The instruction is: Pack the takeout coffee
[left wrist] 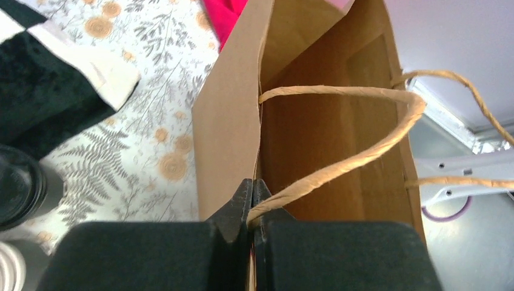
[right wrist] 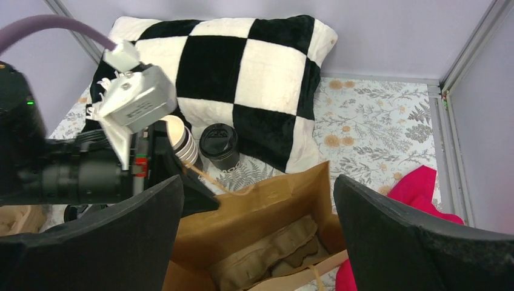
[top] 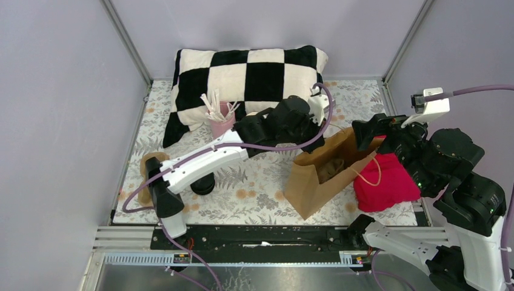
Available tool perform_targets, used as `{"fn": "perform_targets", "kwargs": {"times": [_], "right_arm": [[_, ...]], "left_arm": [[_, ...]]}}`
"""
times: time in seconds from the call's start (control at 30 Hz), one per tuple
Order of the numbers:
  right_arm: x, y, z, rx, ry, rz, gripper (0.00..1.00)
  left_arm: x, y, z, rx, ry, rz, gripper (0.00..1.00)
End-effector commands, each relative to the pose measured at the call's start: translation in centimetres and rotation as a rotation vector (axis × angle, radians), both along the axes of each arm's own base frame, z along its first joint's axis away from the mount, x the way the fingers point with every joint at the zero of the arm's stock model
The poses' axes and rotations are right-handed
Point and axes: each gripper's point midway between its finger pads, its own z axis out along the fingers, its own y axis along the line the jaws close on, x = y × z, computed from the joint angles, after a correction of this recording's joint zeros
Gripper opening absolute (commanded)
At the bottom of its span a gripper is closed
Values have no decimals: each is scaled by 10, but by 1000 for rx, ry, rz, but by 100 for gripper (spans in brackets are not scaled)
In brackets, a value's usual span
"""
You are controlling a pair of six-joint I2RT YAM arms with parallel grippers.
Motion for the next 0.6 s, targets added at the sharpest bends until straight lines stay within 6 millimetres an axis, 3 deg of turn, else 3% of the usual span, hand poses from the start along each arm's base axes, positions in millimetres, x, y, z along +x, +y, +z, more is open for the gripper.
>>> {"fn": "perform_targets", "kwargs": {"times": [0.0, 0.1, 0.23, 0.43, 0.57], "right_arm": [[5, -4, 8, -16, -31, -28, 100], [12, 5, 5, -34, -20, -13, 100], [26, 24, -3, -47, -6, 21, 100], [54, 59, -27, -101, 39, 75, 100], [81, 74, -46, -142, 95, 28, 100]], "left_arm": [[-23, 46, 40, -20, -62, -26, 0], [-47, 77, 27, 12, -28, -102, 0], [-58, 121, 11, 61, 0, -119, 0], [-51, 173, -15, 120, 19, -66, 0], [-29, 202, -10, 120, -37, 156, 0]]}}
